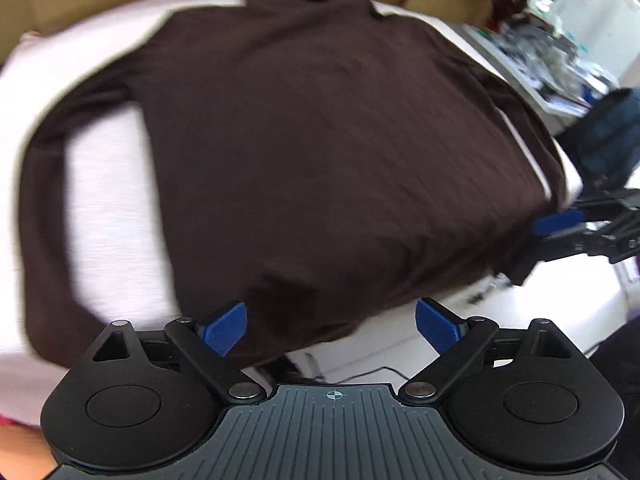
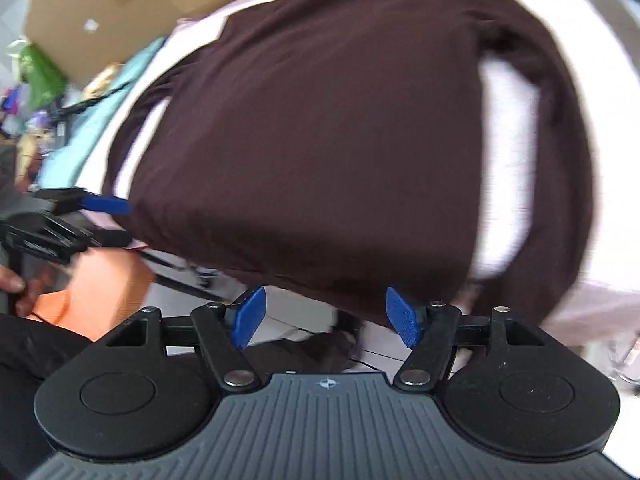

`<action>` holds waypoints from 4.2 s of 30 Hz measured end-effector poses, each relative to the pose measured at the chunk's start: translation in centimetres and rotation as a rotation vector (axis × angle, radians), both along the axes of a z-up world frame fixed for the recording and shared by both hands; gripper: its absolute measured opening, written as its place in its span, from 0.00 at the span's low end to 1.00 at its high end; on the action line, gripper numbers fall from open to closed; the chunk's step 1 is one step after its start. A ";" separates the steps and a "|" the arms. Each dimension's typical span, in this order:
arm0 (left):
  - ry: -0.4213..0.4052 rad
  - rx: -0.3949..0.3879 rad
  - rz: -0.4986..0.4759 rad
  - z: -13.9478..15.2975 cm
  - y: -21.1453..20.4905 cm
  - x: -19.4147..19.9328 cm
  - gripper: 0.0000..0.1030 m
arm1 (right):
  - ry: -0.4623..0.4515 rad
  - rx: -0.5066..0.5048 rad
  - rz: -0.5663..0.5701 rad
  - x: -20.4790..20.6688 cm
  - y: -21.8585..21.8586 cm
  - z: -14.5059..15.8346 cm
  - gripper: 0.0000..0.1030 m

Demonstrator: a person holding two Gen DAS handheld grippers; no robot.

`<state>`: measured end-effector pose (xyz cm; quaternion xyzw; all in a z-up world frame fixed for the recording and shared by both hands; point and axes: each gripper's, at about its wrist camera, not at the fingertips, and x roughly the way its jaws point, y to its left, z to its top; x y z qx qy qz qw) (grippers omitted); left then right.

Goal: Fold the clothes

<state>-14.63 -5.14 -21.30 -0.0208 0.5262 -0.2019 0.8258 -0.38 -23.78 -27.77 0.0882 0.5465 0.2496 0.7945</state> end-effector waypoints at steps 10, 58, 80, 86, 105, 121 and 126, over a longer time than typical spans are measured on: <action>-0.052 0.025 0.099 0.2 1.5 0.8 0.98 | 0.018 -0.012 -0.106 0.4 -2.7 -1.1 0.56; -0.201 0.210 -0.182 0.7 2.1 30.4 0.73 | -0.093 0.117 -0.376 23.1 0.4 5.5 0.84; -0.206 0.325 -0.127 -0.2 2.4 30.6 0.21 | 0.110 0.266 -0.335 33.9 8.8 1.3 0.54; -0.204 0.307 -0.104 -0.3 3.5 30.7 0.35 | -0.145 -0.069 -0.173 33.2 14.3 2.1 0.22; -0.247 0.320 -0.001 3.0 5.5 30.9 0.56 | -0.314 0.003 -0.135 33.3 16.6 6.4 0.00; -0.211 0.357 -0.107 -1.3 0.1 31.0 0.79 | -0.199 -0.192 -0.438 31.2 3.4 1.2 0.00; -0.188 0.370 0.039 -0.8 2.3 31.1 0.80 | -0.203 -0.188 -0.435 31.0 3.8 1.6 0.00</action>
